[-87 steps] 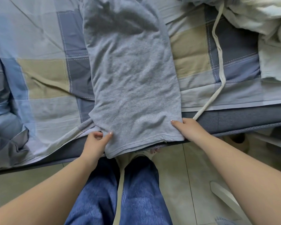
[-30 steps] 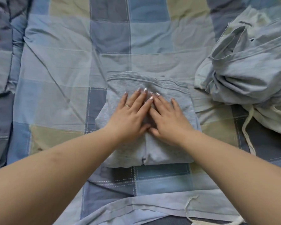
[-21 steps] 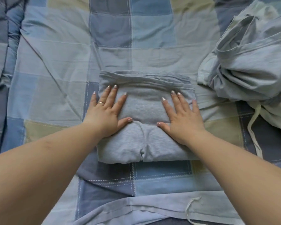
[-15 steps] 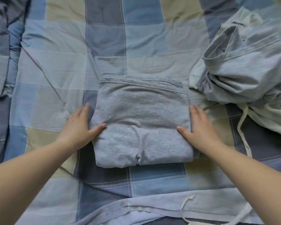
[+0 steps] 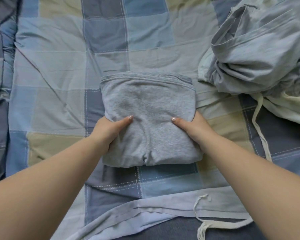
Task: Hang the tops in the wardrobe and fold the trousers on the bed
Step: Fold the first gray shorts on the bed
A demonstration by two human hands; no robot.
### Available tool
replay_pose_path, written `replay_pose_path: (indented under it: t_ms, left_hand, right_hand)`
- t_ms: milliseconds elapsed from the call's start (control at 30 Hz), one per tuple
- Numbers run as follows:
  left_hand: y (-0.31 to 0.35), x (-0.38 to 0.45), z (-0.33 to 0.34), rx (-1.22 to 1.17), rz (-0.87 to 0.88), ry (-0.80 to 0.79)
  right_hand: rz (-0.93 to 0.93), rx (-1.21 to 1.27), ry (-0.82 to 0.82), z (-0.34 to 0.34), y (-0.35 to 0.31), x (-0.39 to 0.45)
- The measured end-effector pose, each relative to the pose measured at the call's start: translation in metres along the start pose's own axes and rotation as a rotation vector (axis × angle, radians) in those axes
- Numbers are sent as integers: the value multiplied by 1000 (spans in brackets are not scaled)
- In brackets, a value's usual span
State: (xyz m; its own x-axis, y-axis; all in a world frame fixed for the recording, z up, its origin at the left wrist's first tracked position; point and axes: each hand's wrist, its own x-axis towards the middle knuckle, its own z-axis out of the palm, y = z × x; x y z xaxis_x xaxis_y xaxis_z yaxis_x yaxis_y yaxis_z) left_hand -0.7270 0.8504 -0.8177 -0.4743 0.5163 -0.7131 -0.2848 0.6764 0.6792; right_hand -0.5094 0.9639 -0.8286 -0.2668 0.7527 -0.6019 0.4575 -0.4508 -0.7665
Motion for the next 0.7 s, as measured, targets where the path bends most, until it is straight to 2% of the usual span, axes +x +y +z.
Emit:
replay_pose_path:
  t_ms: [100,400,500,700]
  left_hand:
    - [-3,-16,4,-38,48,79]
    - [23,-114,-8,-41,123,-57]
    - [43,-151,-11,-10,143,-120]
    - [90,-239,-29,124,221,-370]
  right_hand:
    - [-24,89,10,-9,-1,-14]
    - [10,257,-32,-63,-26,-118]
    - [6,306,41,-74,-38,-169]
    - [-8,539,220,-79,-62,-308]
